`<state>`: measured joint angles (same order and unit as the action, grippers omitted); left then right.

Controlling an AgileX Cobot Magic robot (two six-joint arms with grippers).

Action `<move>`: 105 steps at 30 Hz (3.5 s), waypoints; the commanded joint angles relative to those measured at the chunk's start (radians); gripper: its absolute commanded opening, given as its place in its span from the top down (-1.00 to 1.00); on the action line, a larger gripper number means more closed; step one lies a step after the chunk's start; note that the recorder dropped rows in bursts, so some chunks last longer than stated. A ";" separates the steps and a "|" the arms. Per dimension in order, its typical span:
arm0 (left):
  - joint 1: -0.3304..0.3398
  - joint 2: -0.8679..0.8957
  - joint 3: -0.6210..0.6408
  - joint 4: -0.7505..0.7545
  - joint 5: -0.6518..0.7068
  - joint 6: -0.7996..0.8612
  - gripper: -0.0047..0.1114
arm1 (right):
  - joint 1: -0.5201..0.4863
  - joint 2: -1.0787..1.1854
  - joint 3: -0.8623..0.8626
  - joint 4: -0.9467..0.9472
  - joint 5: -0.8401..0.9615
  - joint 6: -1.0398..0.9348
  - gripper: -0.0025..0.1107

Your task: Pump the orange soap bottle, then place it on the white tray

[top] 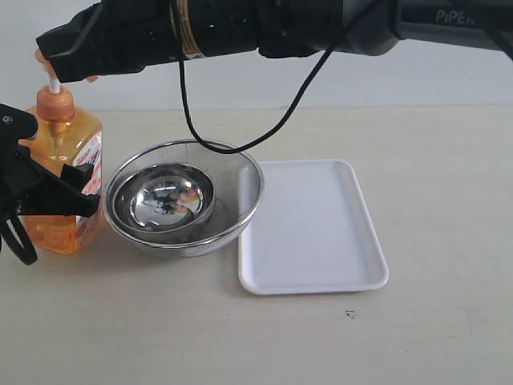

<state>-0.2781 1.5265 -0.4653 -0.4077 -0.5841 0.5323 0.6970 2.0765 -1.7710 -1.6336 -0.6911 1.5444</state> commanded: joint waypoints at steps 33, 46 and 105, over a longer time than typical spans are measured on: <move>-0.006 -0.003 -0.007 0.000 -0.014 -0.007 0.84 | 0.001 0.061 0.037 -0.111 0.000 -0.004 0.96; -0.006 -0.003 -0.007 0.000 -0.014 -0.007 0.84 | 0.001 0.044 0.035 -0.111 0.014 -0.030 0.96; -0.013 -0.546 -0.156 -0.159 0.385 0.146 0.84 | -0.330 -0.669 0.818 -0.111 0.340 0.042 0.96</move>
<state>-0.2796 1.0107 -0.5725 -0.5791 -0.2102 0.6712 0.3715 1.4383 -0.9690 -1.7474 -0.3687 1.5754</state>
